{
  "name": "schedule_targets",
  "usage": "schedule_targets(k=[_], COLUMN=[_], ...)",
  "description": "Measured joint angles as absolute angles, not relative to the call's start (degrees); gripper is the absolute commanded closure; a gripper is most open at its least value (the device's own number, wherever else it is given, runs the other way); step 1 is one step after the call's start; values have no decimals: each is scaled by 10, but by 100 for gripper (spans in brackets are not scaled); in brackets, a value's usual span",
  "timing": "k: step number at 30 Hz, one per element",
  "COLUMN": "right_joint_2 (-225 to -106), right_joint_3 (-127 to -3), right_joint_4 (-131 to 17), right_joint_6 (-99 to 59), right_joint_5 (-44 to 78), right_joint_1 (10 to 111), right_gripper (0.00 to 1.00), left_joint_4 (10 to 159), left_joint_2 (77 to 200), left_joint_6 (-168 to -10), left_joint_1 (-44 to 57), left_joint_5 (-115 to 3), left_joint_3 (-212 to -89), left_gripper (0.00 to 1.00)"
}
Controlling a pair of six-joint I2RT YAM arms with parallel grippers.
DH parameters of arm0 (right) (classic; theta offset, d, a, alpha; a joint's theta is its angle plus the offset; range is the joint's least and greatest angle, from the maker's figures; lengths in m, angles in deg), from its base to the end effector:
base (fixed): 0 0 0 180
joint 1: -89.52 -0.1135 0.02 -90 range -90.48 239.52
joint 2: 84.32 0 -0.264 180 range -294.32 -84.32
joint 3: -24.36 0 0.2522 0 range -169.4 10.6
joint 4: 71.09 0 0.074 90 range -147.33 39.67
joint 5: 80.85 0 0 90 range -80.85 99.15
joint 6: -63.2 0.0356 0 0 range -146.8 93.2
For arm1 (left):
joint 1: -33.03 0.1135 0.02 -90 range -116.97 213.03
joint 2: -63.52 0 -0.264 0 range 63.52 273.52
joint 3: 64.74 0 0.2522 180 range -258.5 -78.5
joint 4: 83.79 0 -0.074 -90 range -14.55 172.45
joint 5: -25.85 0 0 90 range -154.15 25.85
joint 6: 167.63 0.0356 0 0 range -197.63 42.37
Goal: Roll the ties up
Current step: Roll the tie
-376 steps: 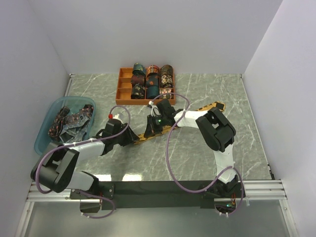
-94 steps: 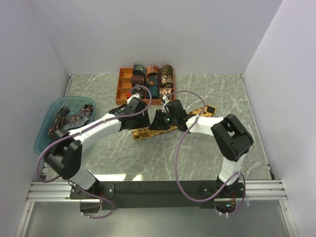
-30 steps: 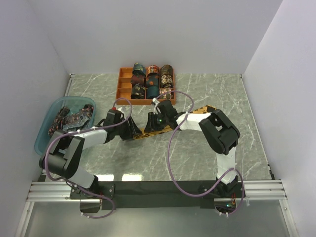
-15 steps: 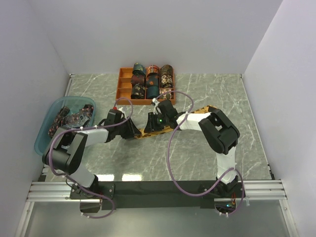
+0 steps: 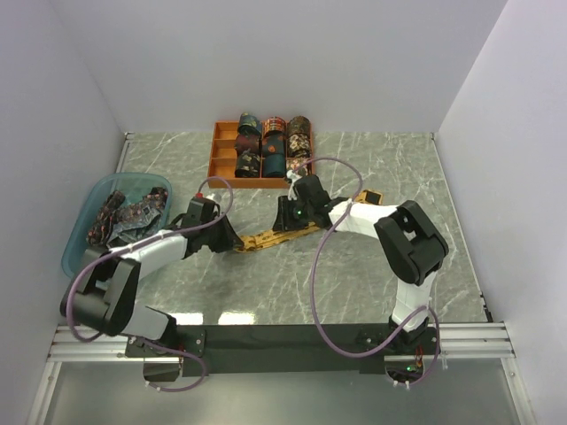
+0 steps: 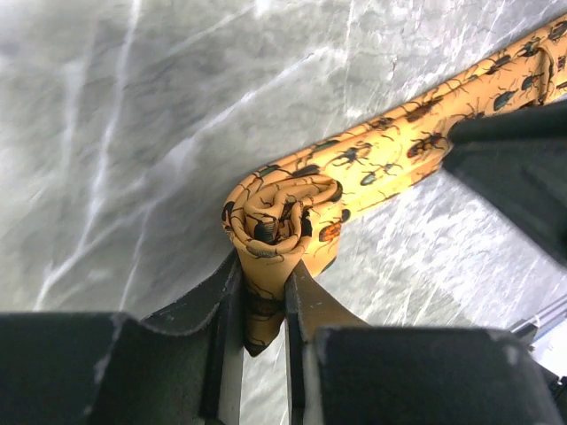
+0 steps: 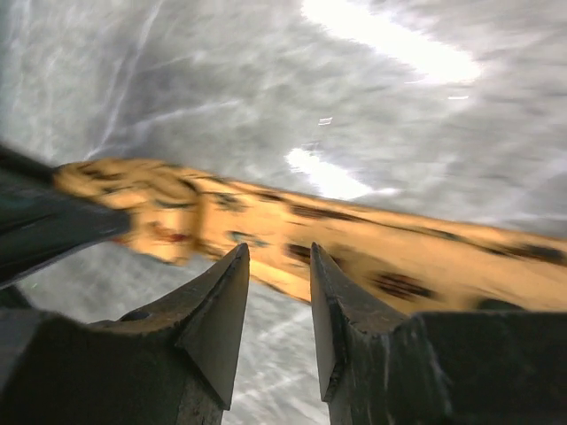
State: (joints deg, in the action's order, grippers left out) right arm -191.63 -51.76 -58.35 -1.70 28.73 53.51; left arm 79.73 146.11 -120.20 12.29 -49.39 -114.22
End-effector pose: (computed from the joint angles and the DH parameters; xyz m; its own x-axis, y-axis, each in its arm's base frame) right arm 0.3099 0.2400 0.1603 -0.8260 -0.1063 -0.5536 -0.4404 0.7347 0.5160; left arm 0.2469 -0.1032 0.1550 -0.8606 -0.3736 -0.3462 -0.1158 0.8053 -0.5814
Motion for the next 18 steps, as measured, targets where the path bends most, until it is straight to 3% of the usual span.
schedule_targets(k=[18], right_joint_2=[-1889], right_joint_3=[-443], right_joint_4=[-612], right_joint_6=[18], right_joint_5=[259], right_joint_1=[546], right_gripper=[66], left_joint_4=[727], left_joint_2=[1360], left_joint_6=[-1245], left_joint_1=[121], left_joint_5=[-563], left_joint_3=[-1118], left_gripper=[97])
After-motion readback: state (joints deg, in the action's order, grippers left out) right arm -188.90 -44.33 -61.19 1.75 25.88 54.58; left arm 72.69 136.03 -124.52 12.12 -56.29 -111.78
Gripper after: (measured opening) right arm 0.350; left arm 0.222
